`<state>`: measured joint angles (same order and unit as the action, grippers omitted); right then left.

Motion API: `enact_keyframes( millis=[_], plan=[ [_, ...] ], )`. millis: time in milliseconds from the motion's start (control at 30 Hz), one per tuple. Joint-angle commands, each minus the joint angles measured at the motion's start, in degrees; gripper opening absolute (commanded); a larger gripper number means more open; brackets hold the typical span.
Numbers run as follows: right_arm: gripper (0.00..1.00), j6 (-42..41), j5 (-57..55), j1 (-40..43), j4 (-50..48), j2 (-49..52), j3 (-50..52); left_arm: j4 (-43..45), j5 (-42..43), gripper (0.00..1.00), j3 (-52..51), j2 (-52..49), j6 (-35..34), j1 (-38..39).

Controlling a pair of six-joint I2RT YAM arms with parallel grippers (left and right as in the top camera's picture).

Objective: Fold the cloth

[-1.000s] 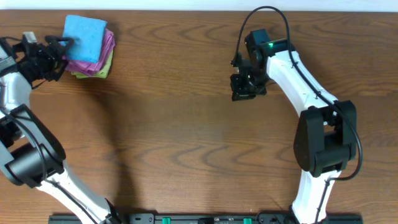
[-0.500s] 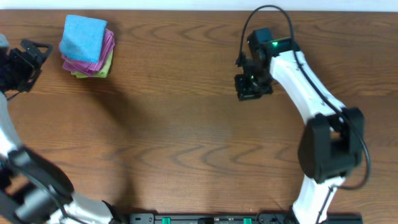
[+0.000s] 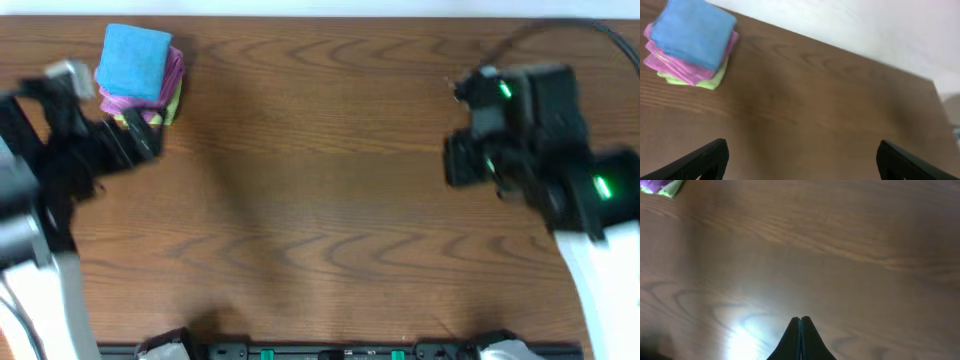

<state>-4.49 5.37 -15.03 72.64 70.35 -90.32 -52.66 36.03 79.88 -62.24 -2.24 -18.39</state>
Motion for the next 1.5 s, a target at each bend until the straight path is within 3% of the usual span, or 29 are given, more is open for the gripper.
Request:
enact_keyframes(
  millis=[0, 300, 533, 567, 633, 667, 733, 1333, 1467],
  plan=[
    [0.02, 0.92, -1.38, -0.28, -0.02, -10.05, 6.14, -1.22, -5.84, 0.95, -5.18, 9.57, 2.51, 3.91],
    [0.01, 0.9, -1.03, -0.28, -1.62, -43.76, 24.22, -10.93, -8.22, 0.96, -18.38, 33.86, 5.07, 7.69],
    [0.01, -0.44, -1.05, -0.28, 0.68, -54.9, 31.23, -16.74, -7.85, 0.95, -23.78, 42.93, 5.55, 7.69],
    [0.15, -0.83, -1.07, -0.28, 0.68, -55.15, 31.58, -16.59, -7.91, 0.95, -24.02, 43.6, 4.63, 7.69],
    [0.82, -1.2, -1.05, -0.28, 0.5, -55.06, 31.58, -16.0, -8.48, 0.95, -24.04, 43.89, 1.84, 7.65],
    [0.99, -1.73, -1.07, -0.28, 0.26, -55.06, 31.56, -16.0, -8.57, 0.95, -24.04, 43.89, -0.22, 7.65],
    [0.99, -1.81, -1.07, -0.28, 0.52, -55.08, 31.56, -16.85, -8.13, 0.95, -24.04, 43.89, -2.91, 7.65],
    [0.99, -1.84, -1.05, -0.28, 0.52, -55.08, 31.58, -18.05, -8.15, 0.95, -24.04, 44.02, -2.93, 7.76],
    [0.99, -1.81, -1.05, -0.28, 0.52, -55.08, 31.56, -15.45, -16.48, 0.95, -24.3, 46.16, -1.97, 9.88]
  ],
)
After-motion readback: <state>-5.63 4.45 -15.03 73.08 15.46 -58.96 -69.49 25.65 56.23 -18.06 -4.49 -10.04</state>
